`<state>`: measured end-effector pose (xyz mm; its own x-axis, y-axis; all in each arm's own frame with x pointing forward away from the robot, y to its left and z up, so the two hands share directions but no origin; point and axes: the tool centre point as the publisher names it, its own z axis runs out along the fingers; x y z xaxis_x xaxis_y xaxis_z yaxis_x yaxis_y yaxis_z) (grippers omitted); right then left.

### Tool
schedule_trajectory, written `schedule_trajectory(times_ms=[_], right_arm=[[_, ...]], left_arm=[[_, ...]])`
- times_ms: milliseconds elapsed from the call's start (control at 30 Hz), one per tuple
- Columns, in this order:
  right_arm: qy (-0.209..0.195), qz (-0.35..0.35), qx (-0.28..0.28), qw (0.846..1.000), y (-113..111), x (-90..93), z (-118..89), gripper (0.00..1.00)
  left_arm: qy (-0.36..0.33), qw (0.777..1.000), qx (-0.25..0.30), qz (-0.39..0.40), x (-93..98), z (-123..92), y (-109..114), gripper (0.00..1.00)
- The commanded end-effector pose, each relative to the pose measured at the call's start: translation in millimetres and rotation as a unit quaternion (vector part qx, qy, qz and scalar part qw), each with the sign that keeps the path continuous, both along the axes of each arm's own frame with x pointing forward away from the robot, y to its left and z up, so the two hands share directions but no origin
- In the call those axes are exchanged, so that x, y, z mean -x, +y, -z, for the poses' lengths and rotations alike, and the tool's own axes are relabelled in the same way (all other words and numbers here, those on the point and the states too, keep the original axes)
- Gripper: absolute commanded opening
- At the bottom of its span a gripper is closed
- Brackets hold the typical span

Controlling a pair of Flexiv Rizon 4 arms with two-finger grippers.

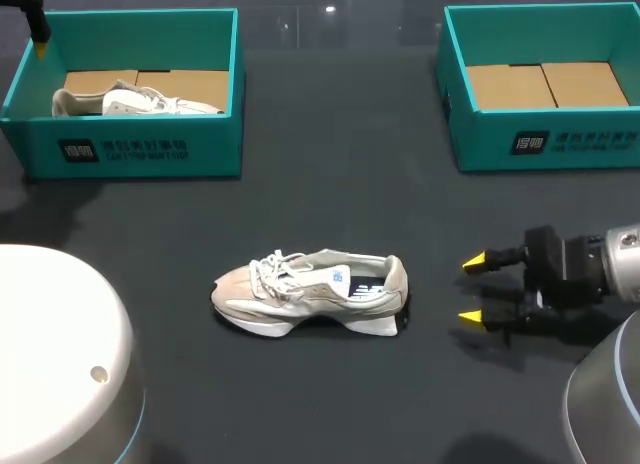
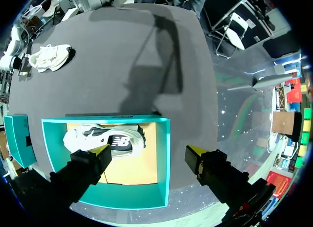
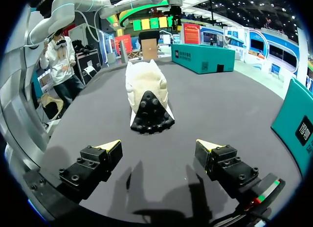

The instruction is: Take the shoe out of the shoebox, open the shoe tongue, remove and reinsert the insole, then place the shoe into the shoebox

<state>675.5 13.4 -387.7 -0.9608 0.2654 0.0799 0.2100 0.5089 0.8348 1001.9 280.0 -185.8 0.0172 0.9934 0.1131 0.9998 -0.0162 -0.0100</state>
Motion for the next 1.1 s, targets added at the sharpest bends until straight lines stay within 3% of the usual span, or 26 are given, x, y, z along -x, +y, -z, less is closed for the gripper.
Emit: schedule_trajectory(times_ms=[33, 400, 733, 1100], right_arm=[[-0.007, 0.003, -0.019, 1.000, 4, 1.2, 5, 1.00], [-0.029, -0.005, -0.055, 0.998, 49, -1.3, 13, 1.00], [-0.029, -0.005, -0.055, 0.998, 49, -1.3, 13, 1.00], [-0.047, -0.014, -0.075, 0.996, 77, -9.3, 11, 1.00]], left_arm=[[-0.001, 1.000, -0.001, 0.000, 0.9, 0, 0, 1.00], [-0.001, 1.000, -0.001, 0.000, 0.9, 0, 0, 1.00], [-0.001, 1.000, -0.001, 0.000, 0.9, 0, 0, 1.00], [-0.001, 1.000, -0.001, 0.000, 0.9, 0, 0, 1.00]])
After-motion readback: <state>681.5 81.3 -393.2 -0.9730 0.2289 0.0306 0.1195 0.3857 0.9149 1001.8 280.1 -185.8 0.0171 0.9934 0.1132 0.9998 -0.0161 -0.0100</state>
